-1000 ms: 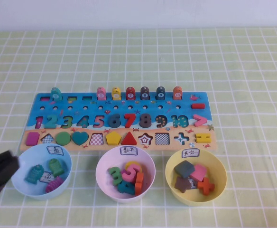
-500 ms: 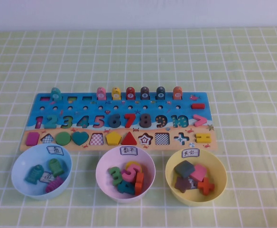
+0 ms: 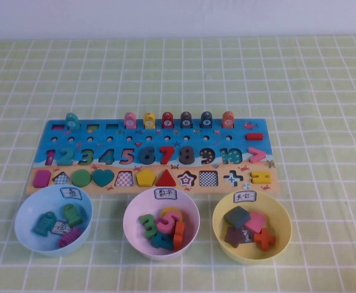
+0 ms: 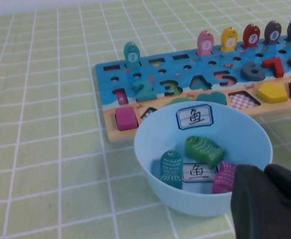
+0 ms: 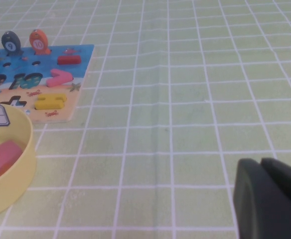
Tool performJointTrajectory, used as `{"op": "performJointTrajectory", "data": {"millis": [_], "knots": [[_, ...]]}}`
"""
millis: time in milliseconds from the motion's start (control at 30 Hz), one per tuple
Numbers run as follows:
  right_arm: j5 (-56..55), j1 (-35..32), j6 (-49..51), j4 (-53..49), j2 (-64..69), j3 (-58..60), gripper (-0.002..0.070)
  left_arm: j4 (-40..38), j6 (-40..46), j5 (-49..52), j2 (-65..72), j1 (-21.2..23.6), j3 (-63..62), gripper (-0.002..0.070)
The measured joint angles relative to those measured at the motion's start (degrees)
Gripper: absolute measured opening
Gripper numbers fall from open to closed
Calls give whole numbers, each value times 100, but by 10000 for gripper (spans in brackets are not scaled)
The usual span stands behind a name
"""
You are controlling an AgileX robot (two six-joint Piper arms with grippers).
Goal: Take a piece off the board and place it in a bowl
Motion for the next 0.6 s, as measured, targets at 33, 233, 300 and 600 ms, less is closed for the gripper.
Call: {"op": "performJointTrajectory", "data": {"millis": [33,233,300,600], "knots": [[0,0,0,0,0,0,-17,-243,397,-174,0,214,47,2],[0,0,0,0,0,0,-17,-1895,2031,-1316,0,1433,377,2],[0,0,0,0,0,0,-17,-2137,2302,-1388,0,1731,387,2],[0,0,0,0,0,0,-17,-2194,2765,-928,0,2277,390,-1]]}}
